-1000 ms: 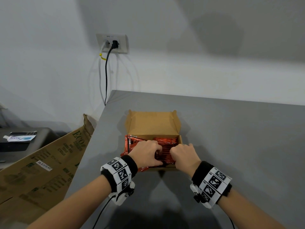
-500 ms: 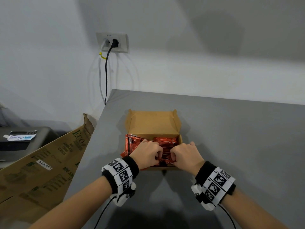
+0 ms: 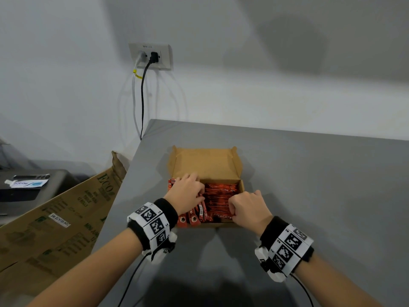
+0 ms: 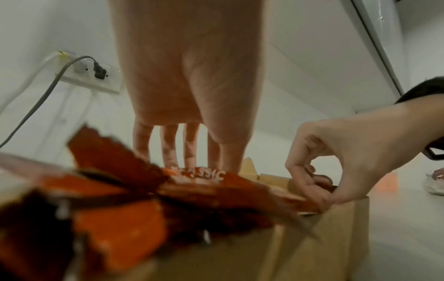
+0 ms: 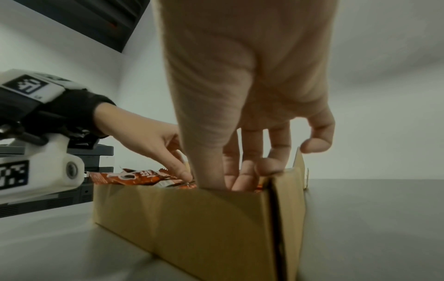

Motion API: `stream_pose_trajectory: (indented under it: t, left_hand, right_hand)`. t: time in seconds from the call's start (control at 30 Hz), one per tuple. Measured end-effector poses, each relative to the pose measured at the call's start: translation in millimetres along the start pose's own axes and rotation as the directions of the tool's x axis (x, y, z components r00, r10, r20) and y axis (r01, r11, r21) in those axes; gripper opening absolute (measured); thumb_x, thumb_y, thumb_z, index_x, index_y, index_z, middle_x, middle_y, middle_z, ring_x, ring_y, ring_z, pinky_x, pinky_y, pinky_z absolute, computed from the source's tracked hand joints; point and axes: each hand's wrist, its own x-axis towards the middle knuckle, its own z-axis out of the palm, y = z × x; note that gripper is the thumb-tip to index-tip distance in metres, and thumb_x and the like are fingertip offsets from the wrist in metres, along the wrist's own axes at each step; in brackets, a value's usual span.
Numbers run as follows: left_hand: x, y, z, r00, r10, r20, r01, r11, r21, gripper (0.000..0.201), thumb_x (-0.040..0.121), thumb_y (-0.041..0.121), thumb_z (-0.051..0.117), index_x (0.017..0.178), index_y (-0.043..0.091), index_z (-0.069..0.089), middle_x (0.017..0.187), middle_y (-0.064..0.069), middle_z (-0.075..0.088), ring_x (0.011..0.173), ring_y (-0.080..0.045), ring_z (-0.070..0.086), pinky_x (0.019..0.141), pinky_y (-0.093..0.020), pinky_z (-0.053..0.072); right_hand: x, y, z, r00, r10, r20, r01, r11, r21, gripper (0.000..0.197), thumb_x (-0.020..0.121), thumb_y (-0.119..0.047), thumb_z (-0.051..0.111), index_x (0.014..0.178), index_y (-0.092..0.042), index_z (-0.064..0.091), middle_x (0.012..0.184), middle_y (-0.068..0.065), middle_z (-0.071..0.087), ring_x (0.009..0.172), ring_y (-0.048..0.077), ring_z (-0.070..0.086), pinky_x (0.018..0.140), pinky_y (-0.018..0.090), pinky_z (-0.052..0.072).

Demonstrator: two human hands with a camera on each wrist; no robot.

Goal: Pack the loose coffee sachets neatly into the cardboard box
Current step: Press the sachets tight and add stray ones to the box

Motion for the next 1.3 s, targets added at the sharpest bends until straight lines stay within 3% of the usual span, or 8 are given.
stream_pose_trajectory:
  t: [0.17, 0.37, 0.57, 0.7, 0.83, 1.1, 1.2, 1.3]
  left_hand:
    - [5, -1, 0, 0.998, -0.062, -0.014, 0.058, 0.978, -0.199, 0.008, 0.089, 0.014, 0.058, 0.090, 0.011, 0.065, 0.103, -0.003, 0.059, 0.094, -0.018, 0.056, 0.086, -0.033, 0.049]
    - [11, -3, -1, 0.992, -0.121, -0.043, 0.099, 0.934, -0.344, 0.013, 0.089, 0.005, 0.057, 0.098, 0.010, 0.064, 0.104, -0.006, 0.061, 0.091, -0.019, 0.061, 0.083, -0.031, 0.053]
    - [6, -7, -8, 0.998, -0.014, 0.063, 0.021, 0.994, -0.104, 0.020, 0.090, 0.037, 0.056, 0.099, 0.021, 0.064, 0.102, 0.006, 0.062, 0.099, -0.014, 0.052, 0.099, -0.041, 0.032]
    - [5, -13, -21, 0.982, 0.062, 0.178, -0.037, 0.990, -0.138, 0.022, 0.089, 0.027, 0.055, 0.108, 0.027, 0.065, 0.117, 0.009, 0.058, 0.112, -0.013, 0.047, 0.103, -0.041, 0.023]
    - [2, -11, -22, 0.960, 0.133, 0.245, -0.131, 0.991, -0.027, 0.035, 0.086, 0.021, 0.057, 0.119, 0.031, 0.059, 0.123, 0.005, 0.047, 0.117, -0.015, 0.038, 0.104, -0.040, 0.023]
    - [3, -12, -22, 0.954, 0.255, 0.156, -0.262, 0.965, 0.027, 0.022, 0.093, 0.022, 0.052, 0.111, 0.026, 0.065, 0.121, 0.009, 0.054, 0.119, -0.010, 0.041, 0.107, -0.037, 0.024]
    - [1, -18, -31, 0.968, 0.241, 0.072, -0.236, 0.970, -0.063, 0.020, 0.094, 0.024, 0.052, 0.110, 0.023, 0.065, 0.112, 0.009, 0.063, 0.107, -0.007, 0.051, 0.109, -0.032, 0.026]
    - [-1, -24, -36, 0.984, 0.180, -0.002, -0.174, 0.945, -0.278, 0.021, 0.093, 0.018, 0.054, 0.112, 0.014, 0.064, 0.100, 0.002, 0.067, 0.086, -0.005, 0.059, 0.088, -0.021, 0.048]
  right_hand:
    - [1, 0, 1, 1.000, 0.002, -0.002, -0.002, 1.000, -0.002, 0.011, 0.081, -0.013, 0.054, 0.077, -0.023, 0.053, 0.090, -0.003, 0.065, 0.088, 0.022, 0.058, 0.077, 0.033, 0.024]
    - [0, 0, 1, 1.000, 0.004, -0.001, -0.004, 1.000, 0.003, 0.011, 0.081, -0.013, 0.054, 0.077, -0.023, 0.053, 0.091, -0.003, 0.065, 0.089, 0.023, 0.058, 0.077, 0.033, 0.024]
    - [0, 0, 0, 1.000, 0.004, 0.011, -0.004, 1.000, -0.007, 0.011, 0.081, -0.014, 0.055, 0.077, -0.024, 0.052, 0.092, -0.002, 0.065, 0.091, 0.023, 0.058, 0.082, 0.035, 0.028]
    - [0, 0, 1, 1.000, 0.005, 0.001, -0.005, 1.000, 0.002, 0.010, 0.082, -0.015, 0.054, 0.077, -0.024, 0.053, 0.090, -0.003, 0.065, 0.089, 0.022, 0.058, 0.079, 0.034, 0.027]
    - [1, -1, 1, 1.000, 0.006, 0.017, -0.006, 1.000, 0.003, 0.010, 0.081, -0.016, 0.056, 0.076, -0.023, 0.051, 0.085, -0.005, 0.059, 0.090, 0.022, 0.058, 0.082, 0.035, 0.030]
    - [1, -1, 0, 1.000, 0.011, 0.017, -0.011, 1.000, 0.008, 0.010, 0.081, -0.016, 0.056, 0.076, -0.023, 0.051, 0.084, -0.005, 0.056, 0.091, 0.022, 0.058, 0.082, 0.035, 0.029]
    - [0, 0, 0, 1.000, 0.014, 0.009, -0.014, 0.999, 0.036, 0.011, 0.081, -0.015, 0.056, 0.077, -0.024, 0.051, 0.091, -0.002, 0.064, 0.092, 0.023, 0.058, 0.083, 0.035, 0.029]
    - [0, 0, 0, 1.000, 0.013, 0.005, -0.014, 0.999, 0.038, 0.010, 0.083, -0.017, 0.056, 0.078, -0.025, 0.053, 0.094, -0.003, 0.065, 0.094, 0.021, 0.058, 0.086, 0.036, 0.031]
